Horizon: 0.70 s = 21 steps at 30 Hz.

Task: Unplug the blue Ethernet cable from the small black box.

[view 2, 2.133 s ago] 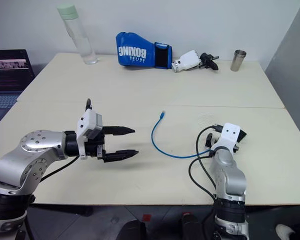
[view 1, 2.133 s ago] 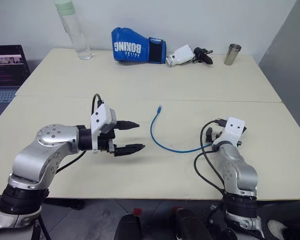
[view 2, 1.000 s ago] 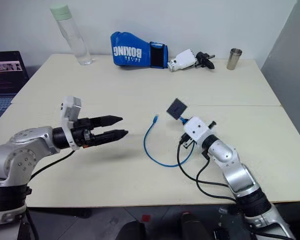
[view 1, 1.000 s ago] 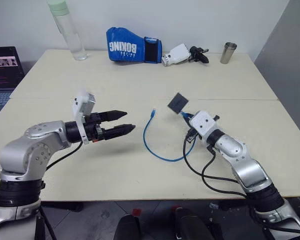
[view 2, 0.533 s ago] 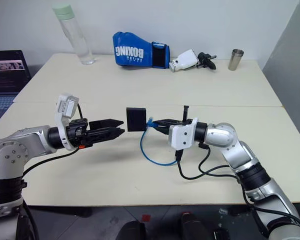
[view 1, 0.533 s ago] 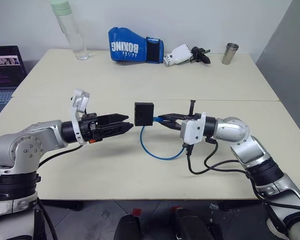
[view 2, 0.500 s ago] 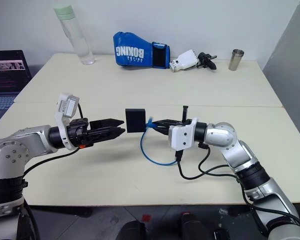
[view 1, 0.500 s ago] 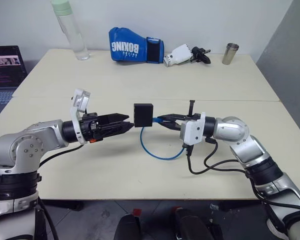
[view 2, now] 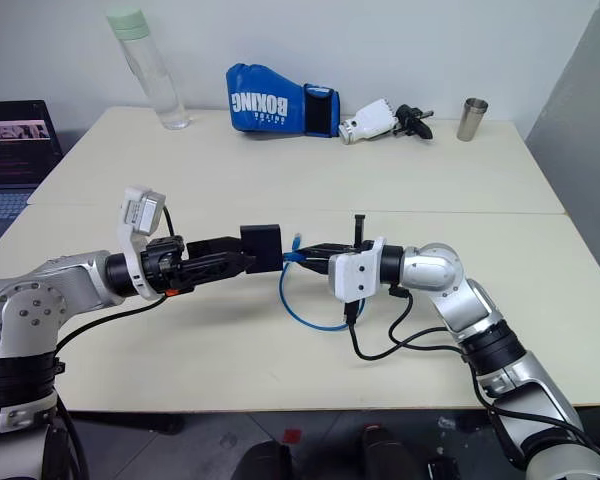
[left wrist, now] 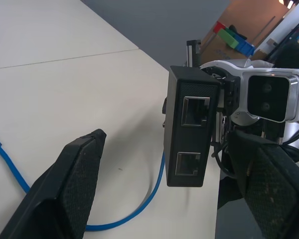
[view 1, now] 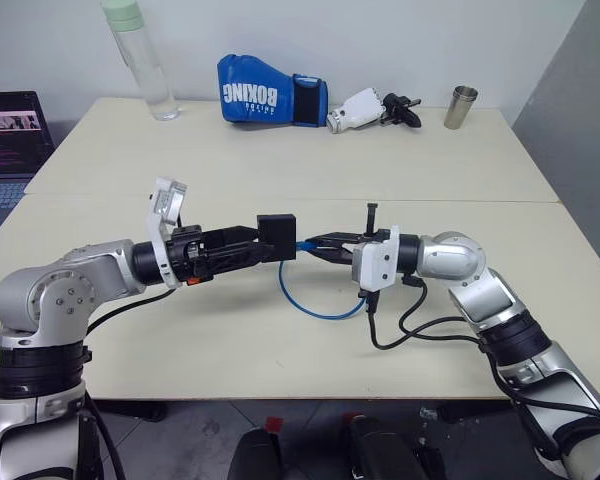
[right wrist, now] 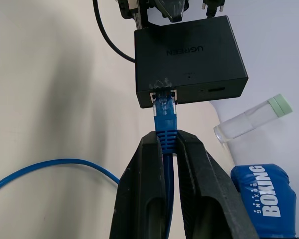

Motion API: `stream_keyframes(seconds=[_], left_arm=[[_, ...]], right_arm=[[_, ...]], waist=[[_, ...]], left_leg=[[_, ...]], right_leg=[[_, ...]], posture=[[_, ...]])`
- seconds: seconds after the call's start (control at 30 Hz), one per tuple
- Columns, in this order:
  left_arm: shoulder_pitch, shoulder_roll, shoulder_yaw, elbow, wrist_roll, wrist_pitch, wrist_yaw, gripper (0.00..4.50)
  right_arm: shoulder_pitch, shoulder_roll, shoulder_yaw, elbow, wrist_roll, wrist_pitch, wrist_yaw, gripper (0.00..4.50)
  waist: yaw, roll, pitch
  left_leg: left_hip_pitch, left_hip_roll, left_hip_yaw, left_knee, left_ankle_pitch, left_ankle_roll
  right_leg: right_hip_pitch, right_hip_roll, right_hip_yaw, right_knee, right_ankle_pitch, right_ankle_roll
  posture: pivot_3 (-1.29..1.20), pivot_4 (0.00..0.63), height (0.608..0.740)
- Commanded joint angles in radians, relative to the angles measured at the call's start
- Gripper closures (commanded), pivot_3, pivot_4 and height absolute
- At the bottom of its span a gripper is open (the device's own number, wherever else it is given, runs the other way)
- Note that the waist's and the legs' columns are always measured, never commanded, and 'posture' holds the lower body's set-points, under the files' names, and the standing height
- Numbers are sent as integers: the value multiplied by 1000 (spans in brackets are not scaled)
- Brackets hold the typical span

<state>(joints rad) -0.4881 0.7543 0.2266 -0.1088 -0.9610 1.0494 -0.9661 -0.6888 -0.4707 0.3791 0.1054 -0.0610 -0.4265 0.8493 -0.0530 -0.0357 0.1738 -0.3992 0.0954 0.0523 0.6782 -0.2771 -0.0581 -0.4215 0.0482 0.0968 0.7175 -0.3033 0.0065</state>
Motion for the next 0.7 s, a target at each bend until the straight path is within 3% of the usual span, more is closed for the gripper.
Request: stream_keyframes(seconds=[0.03,0.5,0.7], left_arm=[[-17,-6,-7,-27,-3,-16,-3,741],[-12,-21,-32,-28,-3,-17,-9,3633],[-4,-27,-32,-34,-2,-17,-5,3724]], right_arm=[[-20,5,-25,-23,4,-3,4,4421],[-17,8,-23,-33,-16,-7,3,4423],[-7,9,-22,-53,-4,10,18,4423]], waist=[[0,0,0],[2,0,0],[2,0,0]], left_leg=[[0,0,0,0,0,0],[0,0,0,0,0,0],[0,0,0,0,0,0]], right_leg=[[0,0,0,0,0,0],[0,0,0,0,0,0],[0,0,0,0,0,0]], posture=[[0,150,740],[0,150,740],[0,150,740]])
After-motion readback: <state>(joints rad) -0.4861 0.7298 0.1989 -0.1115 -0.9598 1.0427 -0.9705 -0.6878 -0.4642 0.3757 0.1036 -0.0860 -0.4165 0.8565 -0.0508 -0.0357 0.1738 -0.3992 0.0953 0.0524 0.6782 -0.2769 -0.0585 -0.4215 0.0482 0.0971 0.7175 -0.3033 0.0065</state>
